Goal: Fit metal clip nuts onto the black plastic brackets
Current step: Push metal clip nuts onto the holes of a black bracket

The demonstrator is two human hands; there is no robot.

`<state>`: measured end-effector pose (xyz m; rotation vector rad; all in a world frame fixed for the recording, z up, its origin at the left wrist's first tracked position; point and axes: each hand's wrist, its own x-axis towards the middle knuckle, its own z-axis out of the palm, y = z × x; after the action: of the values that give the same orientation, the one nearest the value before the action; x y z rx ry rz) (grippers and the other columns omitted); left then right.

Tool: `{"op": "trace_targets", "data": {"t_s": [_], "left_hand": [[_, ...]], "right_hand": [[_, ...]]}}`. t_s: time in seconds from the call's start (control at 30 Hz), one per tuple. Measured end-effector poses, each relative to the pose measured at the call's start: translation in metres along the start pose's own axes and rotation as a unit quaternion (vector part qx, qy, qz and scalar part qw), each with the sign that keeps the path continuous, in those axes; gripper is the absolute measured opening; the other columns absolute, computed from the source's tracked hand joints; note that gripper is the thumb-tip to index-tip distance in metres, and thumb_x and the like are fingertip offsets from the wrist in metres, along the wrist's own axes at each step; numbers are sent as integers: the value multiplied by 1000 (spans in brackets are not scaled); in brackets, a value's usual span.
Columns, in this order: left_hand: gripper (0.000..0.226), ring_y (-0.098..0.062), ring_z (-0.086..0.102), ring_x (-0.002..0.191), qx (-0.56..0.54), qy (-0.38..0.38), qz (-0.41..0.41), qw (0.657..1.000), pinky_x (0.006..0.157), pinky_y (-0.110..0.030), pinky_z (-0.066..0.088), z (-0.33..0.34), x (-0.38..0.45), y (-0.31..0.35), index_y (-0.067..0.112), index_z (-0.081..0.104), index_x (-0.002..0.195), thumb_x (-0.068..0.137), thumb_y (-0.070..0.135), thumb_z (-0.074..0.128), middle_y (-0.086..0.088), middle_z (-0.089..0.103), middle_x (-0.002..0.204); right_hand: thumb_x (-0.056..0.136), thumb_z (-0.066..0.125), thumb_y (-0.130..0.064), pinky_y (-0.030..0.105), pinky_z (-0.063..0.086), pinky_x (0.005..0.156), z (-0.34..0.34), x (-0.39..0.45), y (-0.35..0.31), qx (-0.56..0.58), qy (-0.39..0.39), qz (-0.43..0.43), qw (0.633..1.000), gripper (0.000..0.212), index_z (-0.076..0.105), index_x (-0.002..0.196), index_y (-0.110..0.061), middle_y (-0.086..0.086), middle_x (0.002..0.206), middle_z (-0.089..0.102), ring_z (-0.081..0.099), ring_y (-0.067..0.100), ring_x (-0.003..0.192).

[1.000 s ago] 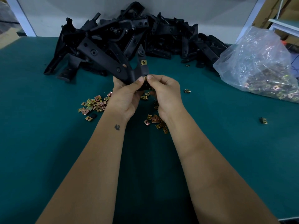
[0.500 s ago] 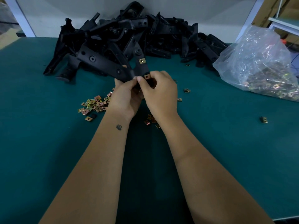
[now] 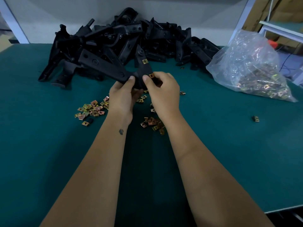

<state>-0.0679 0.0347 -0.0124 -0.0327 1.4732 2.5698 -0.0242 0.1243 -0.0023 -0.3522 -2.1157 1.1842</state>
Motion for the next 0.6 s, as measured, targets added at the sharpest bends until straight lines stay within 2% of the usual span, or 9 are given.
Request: {"op": "trace_targets", "data": {"t_s": [0.07, 0.17, 0.2, 0.27, 0.33, 0.4, 0.47, 0.53, 0.6], "left_hand": [[11, -9, 60, 59, -1, 6, -5, 1000, 69, -23, 57, 1, -2, 0, 12, 65, 87, 98, 11, 60, -4, 61, 74], [12, -11, 65, 63, 53, -8, 20, 998, 72, -27, 58, 5, -4, -1, 15, 66, 87, 97, 14, 61, -2, 67, 75], [12, -12, 68, 69, 93, -20, 32, 995, 70, -28, 57, 7, -5, -1, 18, 67, 87, 97, 17, 61, 1, 71, 77], [10, -12, 70, 71, 134, -34, 33, 990, 63, -27, 56, 11, -7, 0, 20, 66, 89, 97, 23, 61, 5, 73, 78], [12, -11, 69, 63, 121, -19, 16, 992, 59, -26, 56, 13, -9, 3, 17, 61, 90, 98, 26, 60, 3, 70, 71], [14, -11, 67, 57, 93, 7, 13, 996, 59, -24, 57, 18, -13, 6, 15, 57, 88, 98, 24, 60, 3, 67, 61], [17, -12, 66, 56, 65, 8, 12, 998, 61, -24, 56, 30, -23, 5, 14, 55, 83, 97, 20, 62, 3, 64, 56], [19, -13, 67, 56, 43, -17, 3, 999, 62, -24, 57, 51, -39, -2, 14, 54, 81, 97, 18, 63, 3, 64, 55], [19, -12, 66, 55, 36, -51, -13, 998, 60, -23, 57, 78, -61, -14, 14, 54, 80, 97, 16, 62, 4, 65, 53]], "right_hand": [[90, 68, -31, 21, 49, 81, -5, -1, 0, 64, -13, 55, 996, 23, 70, 107, -16, -6, 100, 67, 61, 5, 93], [88, 69, -28, 18, 45, 57, -18, -5, 2, 78, -30, 91, 992, 13, 68, 79, -18, -20, 64, 61, 55, -3, 61], [88, 69, -26, 26, 46, 54, -24, -8, 3, 79, -29, 98, 992, 21, 65, 71, -15, -19, 55, 55, 51, 0, 55], [88, 68, -24, 43, 52, 61, -37, -11, 6, 99, -10, 110, 989, 25, 62, 70, -7, -8, 57, 53, 52, 11, 60], [88, 68, -22, 48, 50, 62, -51, -13, 8, 123, 19, 109, 986, 27, 58, 70, -3, 3, 63, 50, 49, 19, 64], [87, 70, -20, 42, 48, 62, -66, -15, 10, 154, 56, 126, 978, 31, 53, 70, -2, 5, 65, 48, 48, 20, 65], [88, 71, -19, 33, 50, 65, -80, -18, 12, 217, 86, 154, 960, 23, 58, 71, -10, -3, 62, 53, 53, 14, 63], [90, 71, -17, 25, 51, 64, -93, -23, 12, 315, 110, 186, 924, 16, 63, 75, -18, -8, 66, 58, 55, 11, 61], [91, 70, -16, 22, 51, 61, -105, -28, 13, 409, 151, 217, 874, 9, 65, 83, -16, -1, 75, 61, 54, 11, 59]]}}
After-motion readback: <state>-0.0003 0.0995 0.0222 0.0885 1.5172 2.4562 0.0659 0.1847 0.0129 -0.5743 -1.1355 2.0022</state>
